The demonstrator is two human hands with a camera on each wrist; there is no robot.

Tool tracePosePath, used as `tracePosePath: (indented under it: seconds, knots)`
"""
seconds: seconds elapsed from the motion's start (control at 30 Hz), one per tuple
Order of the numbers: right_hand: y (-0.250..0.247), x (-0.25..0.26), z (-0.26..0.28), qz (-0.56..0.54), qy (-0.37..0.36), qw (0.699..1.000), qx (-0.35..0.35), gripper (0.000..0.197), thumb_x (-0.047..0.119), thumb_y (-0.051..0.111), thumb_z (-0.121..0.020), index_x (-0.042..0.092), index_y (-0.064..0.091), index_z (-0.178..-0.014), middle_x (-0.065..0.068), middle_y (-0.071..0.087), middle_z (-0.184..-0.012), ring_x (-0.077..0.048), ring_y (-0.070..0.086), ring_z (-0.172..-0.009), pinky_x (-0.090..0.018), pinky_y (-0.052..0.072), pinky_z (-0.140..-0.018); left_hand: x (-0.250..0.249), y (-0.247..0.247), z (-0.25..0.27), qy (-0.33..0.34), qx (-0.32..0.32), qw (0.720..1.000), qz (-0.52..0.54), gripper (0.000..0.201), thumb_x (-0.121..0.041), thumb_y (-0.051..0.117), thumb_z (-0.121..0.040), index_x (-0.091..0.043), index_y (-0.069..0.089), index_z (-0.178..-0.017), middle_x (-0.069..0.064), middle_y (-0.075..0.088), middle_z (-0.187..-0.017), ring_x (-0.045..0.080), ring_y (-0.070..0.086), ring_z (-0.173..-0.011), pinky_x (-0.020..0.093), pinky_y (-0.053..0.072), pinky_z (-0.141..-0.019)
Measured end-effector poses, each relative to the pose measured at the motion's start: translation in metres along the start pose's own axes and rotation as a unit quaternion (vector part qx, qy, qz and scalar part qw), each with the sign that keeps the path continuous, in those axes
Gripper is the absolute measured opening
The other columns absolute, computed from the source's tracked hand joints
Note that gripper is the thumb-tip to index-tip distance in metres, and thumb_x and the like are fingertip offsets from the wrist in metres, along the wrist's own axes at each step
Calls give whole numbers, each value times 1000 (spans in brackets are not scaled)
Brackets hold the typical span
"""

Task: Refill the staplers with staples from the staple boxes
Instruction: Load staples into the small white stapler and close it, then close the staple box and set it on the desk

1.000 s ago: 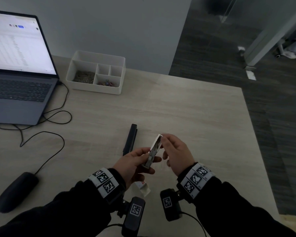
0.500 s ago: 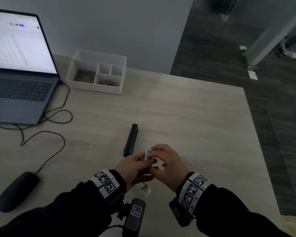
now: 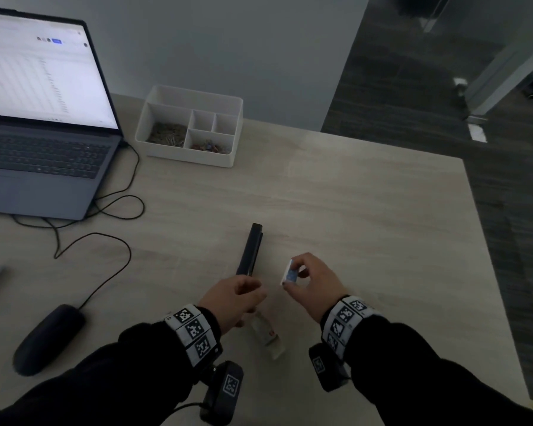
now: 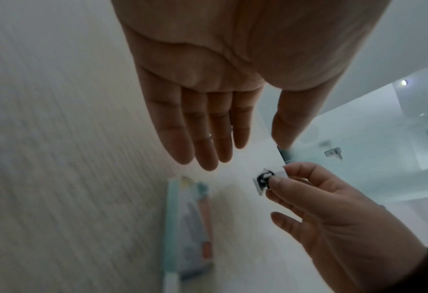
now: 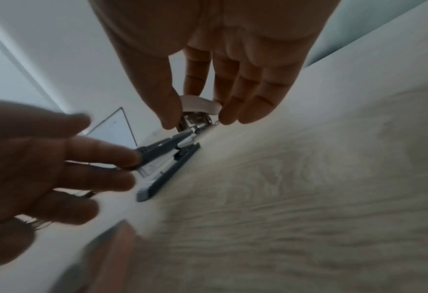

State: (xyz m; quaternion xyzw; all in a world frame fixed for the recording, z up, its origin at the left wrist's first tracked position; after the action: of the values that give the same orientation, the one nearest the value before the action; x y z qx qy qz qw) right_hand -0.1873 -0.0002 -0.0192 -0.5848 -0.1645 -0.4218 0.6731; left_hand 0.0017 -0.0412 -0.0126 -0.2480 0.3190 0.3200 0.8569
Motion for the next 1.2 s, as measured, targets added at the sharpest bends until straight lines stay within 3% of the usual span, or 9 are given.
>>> tracePosePath:
  seconds: [0.17,0.37,0.47,0.57,0.73,0.9,1.0,1.07,1.2]
  knots:
    - [2,-11,-24,35,43,998,27,24,27,73,-78,28,52,-90,2,62,-92,-22,61,-85,-31,50,-72,18,-15,-10,23,-31,993,-112,18,-20,68,-87,-24,66,-104,-2,69,-102,9,62,-81,19,47,-70]
    - [4,-11,-27,53,21,998,37,26,24,75,-78,25,53,-92,2,59,-99,-23,62,-87,-34,53,-79,23,-10,-13,103,9,959,-265,46,-12,63,-80,-22,62,-125,0,55,-128,14,58,-107,14,39,-91]
    - [-2,-18,-21,50,3,999,10,28,25,76,-76,24,55,-94,6,49,-114,-18,58,-91,-32,51,-84,16,7,-11,166,68,918,-354,63,-11,58,-78,-24,50,-139,0,44,-141,19,47,-128,19,34,-106]
    - [-12,-28,-2,45,8,999,-21,26,24,76,-77,29,54,-91,8,47,-108,-15,56,-80,-27,49,-75,18,26,-11,195,103,868,-445,74,-14,54,-77,-34,37,-146,-3,31,-153,23,31,-138,36,34,-114]
    - [-10,-45,34,55,25,998,12,22,28,73,-76,36,55,-85,15,47,-96,-9,56,-70,-27,49,-73,18,46,-13,227,101,806,-536,45,-34,56,-84,-42,54,-128,-5,29,-155,27,30,-137,42,39,-107]
    - [1,-57,66,15,58,997,56,15,24,68,-84,29,65,-98,11,56,-98,-9,56,-69,-22,47,-73,11,44,-14,246,76,850,-460,50,-46,48,-76,-32,60,-123,-4,52,-136,22,48,-123,35,41,-105]
    - [6,-56,75,-72,113,989,58,15,23,65,-88,37,61,-92,5,69,-96,-7,59,-67,-26,52,-70,1,40,-11,245,48,889,-384,44,-39,63,-79,-27,61,-121,-7,61,-123,12,55,-115,23,39,-98]
    - [8,-50,77,-170,161,971,55,17,16,60,-91,33,63,-93,-2,73,-94,-10,62,-67,-23,50,-61,-3,36,-7,236,16,908,-346,43,-38,68,-77,-32,62,-119,-11,64,-119,9,59,-111,28,45,-97]
    - [8,-34,77,-285,195,938,35,10,12,59,-92,20,65,-92,5,73,-75,-11,64,-61,-23,43,-51,-8,32,0,225,-6,925,-308,41,-42,68,-73,-38,63,-113,-15,66,-110,8,62,-101,36,51,-92]
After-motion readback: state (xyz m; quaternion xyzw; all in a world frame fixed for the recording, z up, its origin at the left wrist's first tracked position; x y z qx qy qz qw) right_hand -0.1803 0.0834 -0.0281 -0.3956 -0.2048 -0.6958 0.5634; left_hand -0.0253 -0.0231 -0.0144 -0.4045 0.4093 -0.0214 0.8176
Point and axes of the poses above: each hand's wrist, its own z-axis away from the middle knuckle, its own y-axis out of the palm, x = y × z, the point moved 5 cm from there along -z, towards the middle knuckle
